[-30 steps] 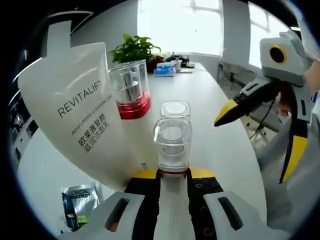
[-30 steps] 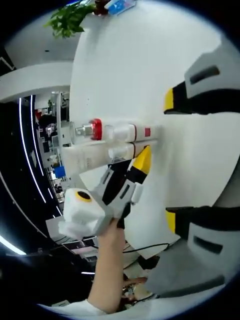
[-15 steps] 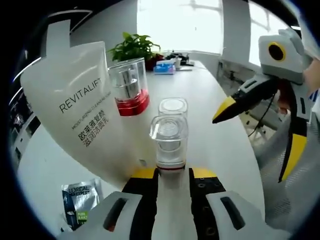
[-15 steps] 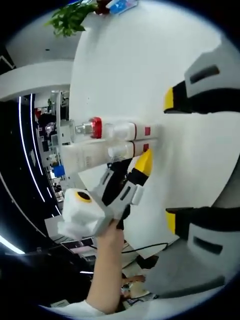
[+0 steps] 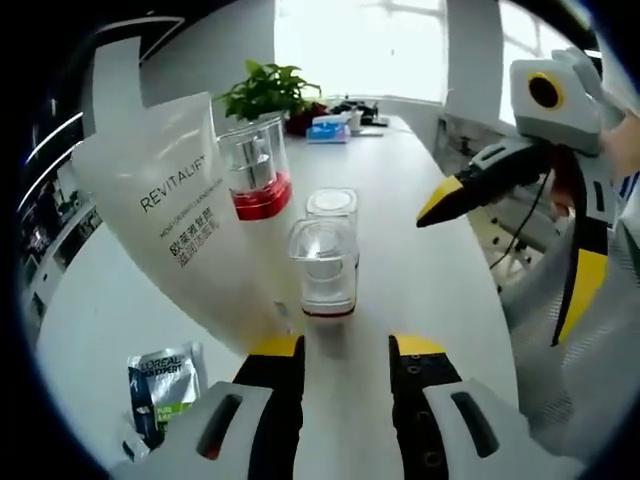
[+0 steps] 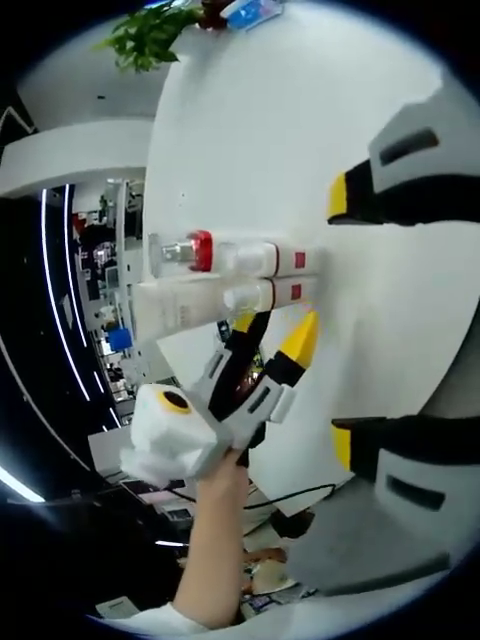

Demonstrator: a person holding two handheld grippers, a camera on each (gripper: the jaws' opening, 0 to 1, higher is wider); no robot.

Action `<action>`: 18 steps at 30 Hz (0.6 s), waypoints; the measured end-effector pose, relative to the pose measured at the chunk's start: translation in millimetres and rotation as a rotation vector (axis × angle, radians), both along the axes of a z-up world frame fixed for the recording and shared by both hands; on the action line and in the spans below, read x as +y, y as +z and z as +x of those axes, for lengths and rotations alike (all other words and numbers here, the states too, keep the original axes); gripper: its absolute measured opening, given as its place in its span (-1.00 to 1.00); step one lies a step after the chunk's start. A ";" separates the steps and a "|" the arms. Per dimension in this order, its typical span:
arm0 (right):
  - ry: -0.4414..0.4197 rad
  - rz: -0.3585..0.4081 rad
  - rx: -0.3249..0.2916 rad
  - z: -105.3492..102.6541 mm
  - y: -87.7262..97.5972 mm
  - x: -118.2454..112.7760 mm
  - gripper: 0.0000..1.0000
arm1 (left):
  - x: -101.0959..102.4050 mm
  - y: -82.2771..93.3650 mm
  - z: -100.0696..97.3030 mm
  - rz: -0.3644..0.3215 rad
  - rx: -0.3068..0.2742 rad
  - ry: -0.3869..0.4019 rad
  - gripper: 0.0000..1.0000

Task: Arrange the skincare products in the storage area until every visible bottle or jar stands upright without overlapping.

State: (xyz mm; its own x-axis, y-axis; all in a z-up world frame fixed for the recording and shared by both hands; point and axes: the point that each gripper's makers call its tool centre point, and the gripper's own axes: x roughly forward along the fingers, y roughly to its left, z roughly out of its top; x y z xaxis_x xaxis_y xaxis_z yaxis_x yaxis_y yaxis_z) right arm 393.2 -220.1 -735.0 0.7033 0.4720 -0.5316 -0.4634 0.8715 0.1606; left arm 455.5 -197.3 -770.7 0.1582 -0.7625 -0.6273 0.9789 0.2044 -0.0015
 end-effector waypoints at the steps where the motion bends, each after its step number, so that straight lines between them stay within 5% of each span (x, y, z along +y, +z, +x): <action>1: 0.000 -0.001 -0.001 -0.3 0.8 0.2 0.57 | 1.8 0.5 -1.2 0.002 0.001 0.003 -0.35; 18: 0.017 0.002 -0.045 -9.5 17.0 11.6 0.74 | 51.6 17.3 -17.7 0.014 0.025 0.175 0.11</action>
